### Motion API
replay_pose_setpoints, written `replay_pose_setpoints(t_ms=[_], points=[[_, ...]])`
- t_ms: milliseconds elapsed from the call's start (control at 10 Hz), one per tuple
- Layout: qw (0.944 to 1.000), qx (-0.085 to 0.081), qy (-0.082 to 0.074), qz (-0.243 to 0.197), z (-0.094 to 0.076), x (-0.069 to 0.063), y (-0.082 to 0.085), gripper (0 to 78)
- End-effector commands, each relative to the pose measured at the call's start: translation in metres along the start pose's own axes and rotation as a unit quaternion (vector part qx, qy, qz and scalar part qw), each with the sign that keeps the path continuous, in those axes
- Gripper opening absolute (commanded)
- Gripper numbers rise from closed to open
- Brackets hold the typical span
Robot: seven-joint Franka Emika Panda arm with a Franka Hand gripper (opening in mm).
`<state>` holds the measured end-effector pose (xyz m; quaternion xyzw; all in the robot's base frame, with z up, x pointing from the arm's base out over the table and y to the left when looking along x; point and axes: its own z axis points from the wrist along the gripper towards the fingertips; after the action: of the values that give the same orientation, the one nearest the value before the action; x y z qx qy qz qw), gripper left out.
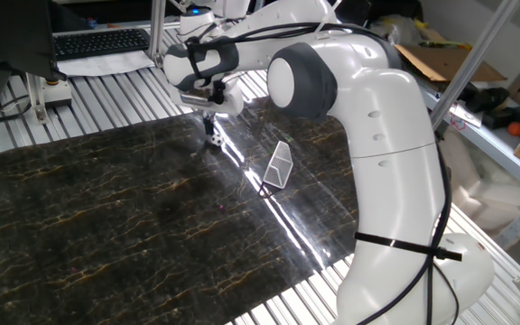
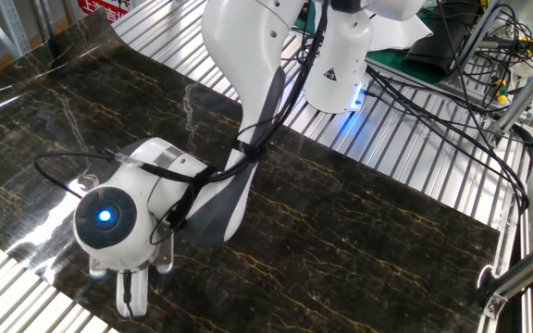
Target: Push the soccer ball into the goal
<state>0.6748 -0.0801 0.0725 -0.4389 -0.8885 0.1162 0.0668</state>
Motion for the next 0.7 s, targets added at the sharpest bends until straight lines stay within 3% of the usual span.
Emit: replay_pose_setpoints(t_ms=[100, 300, 500, 700], points=[[0.9933, -0.110, 0.037, 0.005, -0.001, 0.001, 0.000, 0.0], [0.9924, -0.120, 0.026, 0.006, -0.001, 0.003, 0.001, 0.0], [0.9935, -0.111, 0.022, -0.014, 0.003, 0.013, 0.004, 0.0], [0.9948, -0.096, 0.001, -0.034, 0.011, 0.017, 0.002, 0.0]])
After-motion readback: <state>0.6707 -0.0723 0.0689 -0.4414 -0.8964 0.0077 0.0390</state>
